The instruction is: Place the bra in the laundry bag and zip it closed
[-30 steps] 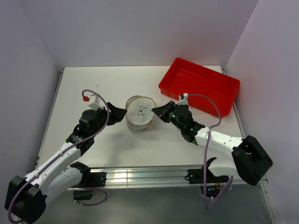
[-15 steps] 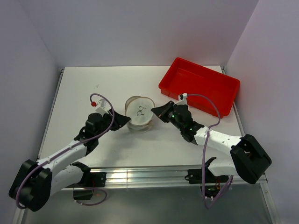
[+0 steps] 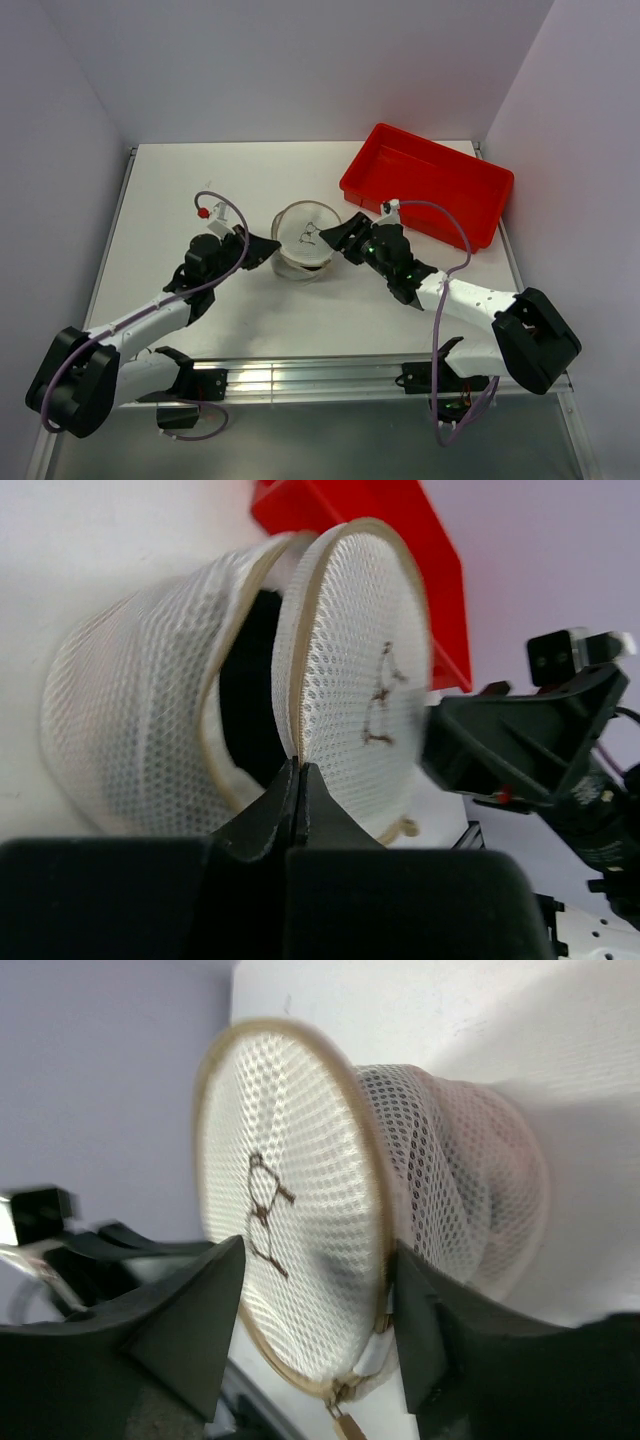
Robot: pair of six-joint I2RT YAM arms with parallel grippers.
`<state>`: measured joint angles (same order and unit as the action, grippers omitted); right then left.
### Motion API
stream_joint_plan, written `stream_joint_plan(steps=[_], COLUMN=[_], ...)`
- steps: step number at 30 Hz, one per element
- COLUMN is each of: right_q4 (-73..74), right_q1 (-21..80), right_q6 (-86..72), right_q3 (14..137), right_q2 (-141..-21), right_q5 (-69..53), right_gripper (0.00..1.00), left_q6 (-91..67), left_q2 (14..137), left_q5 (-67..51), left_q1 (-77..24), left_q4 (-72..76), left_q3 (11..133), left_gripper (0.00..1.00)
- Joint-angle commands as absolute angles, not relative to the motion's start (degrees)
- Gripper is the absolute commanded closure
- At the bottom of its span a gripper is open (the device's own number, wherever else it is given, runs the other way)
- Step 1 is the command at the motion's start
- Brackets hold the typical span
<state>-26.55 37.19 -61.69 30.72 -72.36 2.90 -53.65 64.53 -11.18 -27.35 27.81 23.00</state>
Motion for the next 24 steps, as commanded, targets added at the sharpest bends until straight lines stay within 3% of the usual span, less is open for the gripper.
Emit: stream_joint_plan(steps=[1,5,20,24], right_q4=[-26.2,-26.1,-26.0,-26.0], right_q1=[37.3,37.2,36.3,36.3], right_q6=[-59.1,-59.2,-61.0,-61.9], right_q3=[30.7,29.2,26.0,26.3], right_q2=[-72.6,-71.0,-69.0,-68.8], right_q5=[0.3,-1.0,-2.8,-2.9], right_gripper=[0.31,0.17,0.18,0.25], left_q6=[-52.4,-51.0,-52.2,-51.1], left_q2=[62.1,61.7,66.4,66.4], left_q5=[-13.4,-13.8,-16.2,-14.2], left_q1=[-27.5,-27.5,-27.2,-27.3], left_q4=[34.0,34.5,40.7,36.3], left_q3=[25.7,26.1,26.0,26.8], left_gripper=[1.00,1.00,1.00,1.00])
